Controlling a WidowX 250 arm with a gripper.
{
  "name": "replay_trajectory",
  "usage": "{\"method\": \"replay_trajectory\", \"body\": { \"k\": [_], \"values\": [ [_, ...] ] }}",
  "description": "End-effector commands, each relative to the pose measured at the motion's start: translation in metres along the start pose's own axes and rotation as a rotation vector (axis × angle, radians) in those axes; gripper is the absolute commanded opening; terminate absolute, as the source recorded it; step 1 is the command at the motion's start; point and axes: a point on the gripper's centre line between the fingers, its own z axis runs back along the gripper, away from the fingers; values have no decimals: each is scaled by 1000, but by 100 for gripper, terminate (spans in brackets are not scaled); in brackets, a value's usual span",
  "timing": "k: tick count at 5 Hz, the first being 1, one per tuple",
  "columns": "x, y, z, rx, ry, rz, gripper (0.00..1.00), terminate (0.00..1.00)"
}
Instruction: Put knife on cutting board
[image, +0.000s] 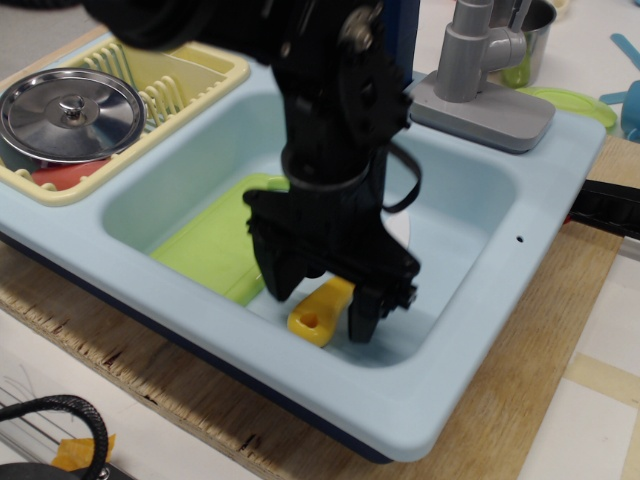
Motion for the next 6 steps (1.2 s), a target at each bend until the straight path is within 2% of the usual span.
{"method": "replay_trajectory", "body": {
  "k": [1, 2, 3, 4, 5, 6],
  "values": [
    [1, 8, -12, -16, -20, 10, 100, 0],
    [4, 6, -17, -23, -20, 10, 0, 0],
    [9, 1, -7, 0, -10, 8, 0, 0],
    [9, 7, 12, 66, -20, 13, 0, 0],
    [5, 26, 23, 79, -14, 30, 0, 0],
    [0, 41, 26, 90, -32, 44, 0, 0]
  ]
}}
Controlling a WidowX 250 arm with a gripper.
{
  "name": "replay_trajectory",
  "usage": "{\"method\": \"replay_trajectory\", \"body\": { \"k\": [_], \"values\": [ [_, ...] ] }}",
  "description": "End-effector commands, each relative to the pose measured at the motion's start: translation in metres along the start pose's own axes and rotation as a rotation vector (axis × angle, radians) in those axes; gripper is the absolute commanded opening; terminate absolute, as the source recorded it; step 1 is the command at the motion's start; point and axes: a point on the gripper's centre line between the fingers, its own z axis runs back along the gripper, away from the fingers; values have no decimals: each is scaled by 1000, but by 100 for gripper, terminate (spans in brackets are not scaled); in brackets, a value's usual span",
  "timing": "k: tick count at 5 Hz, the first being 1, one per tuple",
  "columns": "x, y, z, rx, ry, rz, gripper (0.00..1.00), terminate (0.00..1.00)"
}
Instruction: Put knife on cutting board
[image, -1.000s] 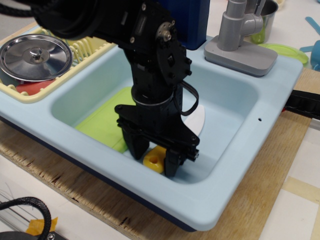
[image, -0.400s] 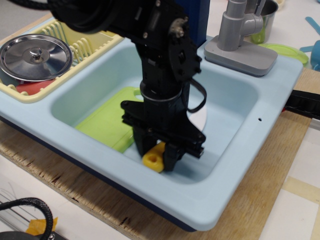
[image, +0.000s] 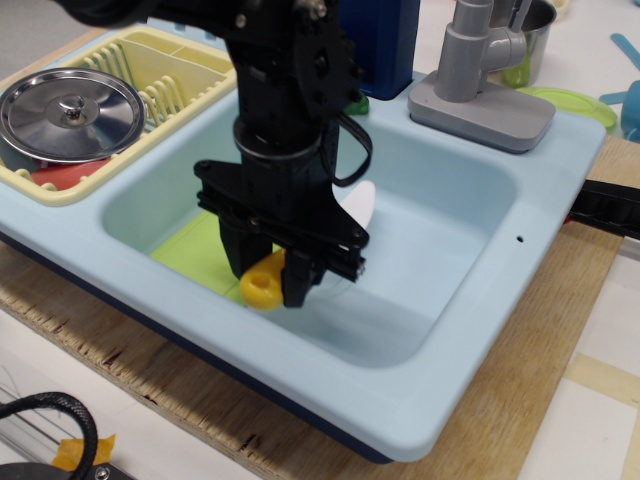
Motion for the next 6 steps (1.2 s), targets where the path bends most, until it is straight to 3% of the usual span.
{"method": "replay_trajectory", "body": {
  "k": [1, 3, 4, 5, 6],
  "values": [
    [1, 23, 10, 18, -37, 26, 0, 0],
    [11, 47, 9, 7, -43, -21, 0, 0],
    [14, 49, 4, -25, -54, -65, 100, 0],
    [14, 49, 4, -25, -54, -65, 100, 0],
    [14, 49, 4, -25, -54, -65, 100, 100]
  ]
}}
